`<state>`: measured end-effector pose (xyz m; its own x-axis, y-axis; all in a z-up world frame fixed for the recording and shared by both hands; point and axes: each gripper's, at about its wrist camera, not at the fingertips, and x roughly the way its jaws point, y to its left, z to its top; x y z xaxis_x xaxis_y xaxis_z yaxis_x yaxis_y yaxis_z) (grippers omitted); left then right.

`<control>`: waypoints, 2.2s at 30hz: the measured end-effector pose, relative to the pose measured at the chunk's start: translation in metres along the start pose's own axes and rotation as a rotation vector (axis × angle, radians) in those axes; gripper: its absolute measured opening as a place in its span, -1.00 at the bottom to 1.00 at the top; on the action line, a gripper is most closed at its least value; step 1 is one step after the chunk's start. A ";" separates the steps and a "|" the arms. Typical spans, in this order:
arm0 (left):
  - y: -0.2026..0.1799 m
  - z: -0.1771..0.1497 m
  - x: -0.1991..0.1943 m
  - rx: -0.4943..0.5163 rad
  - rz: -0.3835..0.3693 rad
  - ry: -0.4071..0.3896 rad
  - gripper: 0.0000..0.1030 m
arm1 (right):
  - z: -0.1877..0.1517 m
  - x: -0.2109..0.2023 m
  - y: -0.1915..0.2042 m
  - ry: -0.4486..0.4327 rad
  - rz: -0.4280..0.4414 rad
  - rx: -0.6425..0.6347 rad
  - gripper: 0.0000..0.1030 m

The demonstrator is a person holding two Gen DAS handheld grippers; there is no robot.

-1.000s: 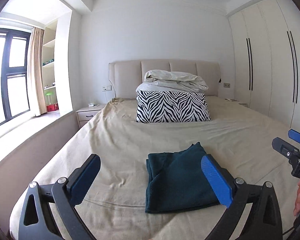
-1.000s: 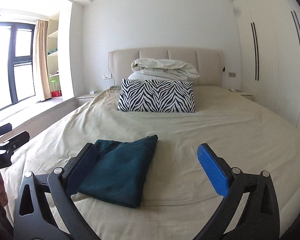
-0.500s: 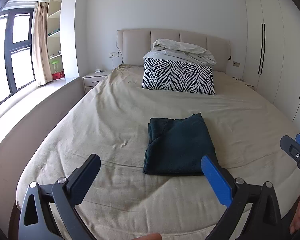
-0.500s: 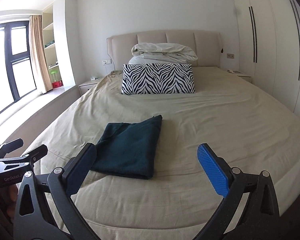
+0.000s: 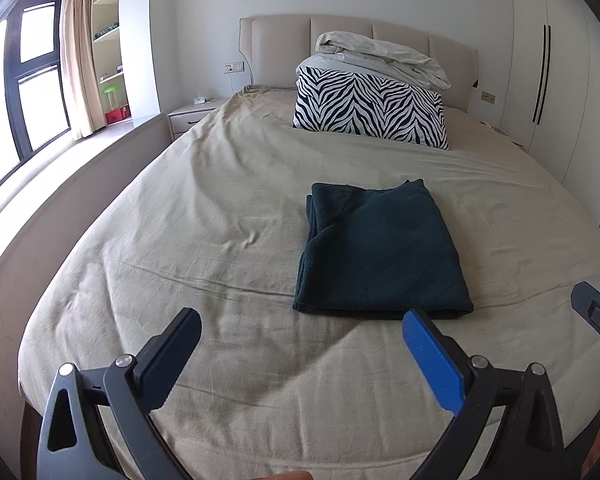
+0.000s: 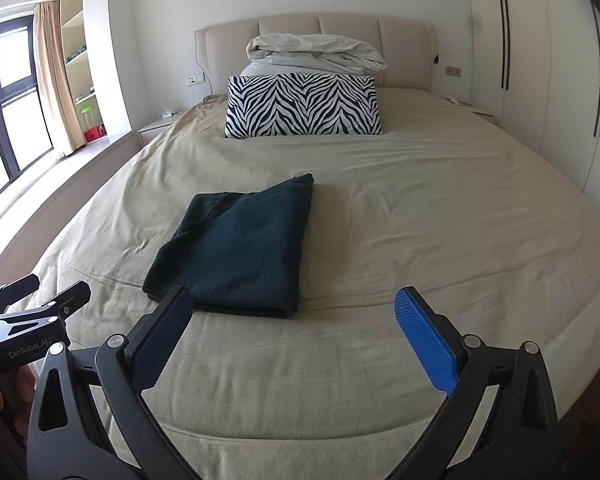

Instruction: Fold small clothes

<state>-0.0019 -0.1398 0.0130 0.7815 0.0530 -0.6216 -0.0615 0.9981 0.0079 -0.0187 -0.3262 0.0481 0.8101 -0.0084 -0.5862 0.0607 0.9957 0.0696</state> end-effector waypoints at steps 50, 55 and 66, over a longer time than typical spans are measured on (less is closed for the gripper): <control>0.003 -0.007 0.008 0.001 0.012 0.006 1.00 | -0.012 0.021 0.013 0.060 0.006 0.001 1.00; 0.004 -0.007 0.008 0.001 0.012 0.006 1.00 | -0.012 0.021 0.013 0.059 0.005 0.001 1.00; 0.004 -0.007 0.008 0.001 0.011 0.006 1.00 | -0.014 0.021 0.014 0.061 0.009 0.002 1.00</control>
<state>-0.0003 -0.1358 0.0030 0.7773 0.0640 -0.6259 -0.0694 0.9975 0.0158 -0.0088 -0.3110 0.0251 0.7733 0.0059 -0.6340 0.0548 0.9956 0.0761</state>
